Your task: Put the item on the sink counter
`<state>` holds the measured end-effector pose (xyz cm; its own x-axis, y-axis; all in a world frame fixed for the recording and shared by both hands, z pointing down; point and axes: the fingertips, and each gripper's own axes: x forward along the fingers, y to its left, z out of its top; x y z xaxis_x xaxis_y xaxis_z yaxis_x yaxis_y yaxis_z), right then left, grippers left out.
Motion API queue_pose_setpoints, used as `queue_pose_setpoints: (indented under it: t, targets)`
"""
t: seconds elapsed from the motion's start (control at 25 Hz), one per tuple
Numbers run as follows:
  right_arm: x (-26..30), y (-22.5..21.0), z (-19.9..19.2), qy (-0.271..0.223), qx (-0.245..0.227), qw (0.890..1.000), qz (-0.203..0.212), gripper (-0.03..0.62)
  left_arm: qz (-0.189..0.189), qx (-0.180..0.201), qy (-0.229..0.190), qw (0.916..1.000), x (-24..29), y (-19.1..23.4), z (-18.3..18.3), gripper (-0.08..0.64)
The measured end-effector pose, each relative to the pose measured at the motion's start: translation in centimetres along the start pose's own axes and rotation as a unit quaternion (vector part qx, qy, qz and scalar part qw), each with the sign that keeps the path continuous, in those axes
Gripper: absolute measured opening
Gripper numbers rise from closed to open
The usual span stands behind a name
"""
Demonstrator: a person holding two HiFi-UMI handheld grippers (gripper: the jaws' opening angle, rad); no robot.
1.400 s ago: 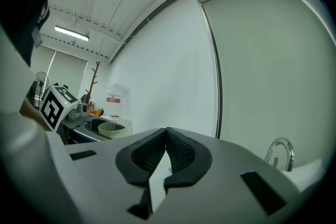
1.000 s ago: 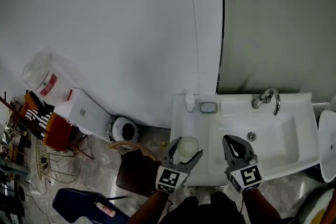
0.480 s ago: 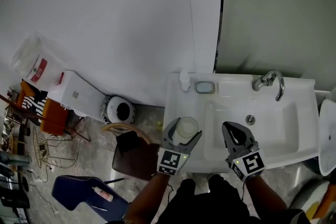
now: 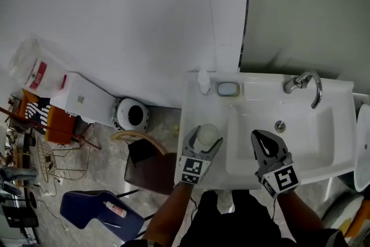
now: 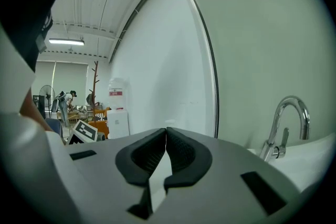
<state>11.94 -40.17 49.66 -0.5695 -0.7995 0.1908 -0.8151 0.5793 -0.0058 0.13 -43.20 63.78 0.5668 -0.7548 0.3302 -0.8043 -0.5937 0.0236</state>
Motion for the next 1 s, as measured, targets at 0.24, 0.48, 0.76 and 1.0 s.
queue_pose_setpoints:
  t: [0.24,0.48,0.76,1.0]
  targets:
    - [0.3,-0.6,-0.1,-0.013,0.004,1.0,0.002,0.015,0.013,-0.021,0.008,0.9996,1.4,0.8,-2.4,0.391]
    - [0.4,-1.3,-0.4,-0.004,0.004,1.0,0.003,0.015,0.024,-0.029,0.018,0.9991,2.2,1.0,-3.7,0.391]
    - [1.0,-0.8,-0.1,-0.01,0.004,1.0,0.014,0.015,0.033,-0.015,0.013,0.9993,2.5,0.8,-4.1,0.397]
    - [1.5,0.2,0.7,-0.012,-0.014,0.999,0.037,0.017,0.027,-0.009,0.013,0.9995,1.5,0.7,-3.5,0.474]
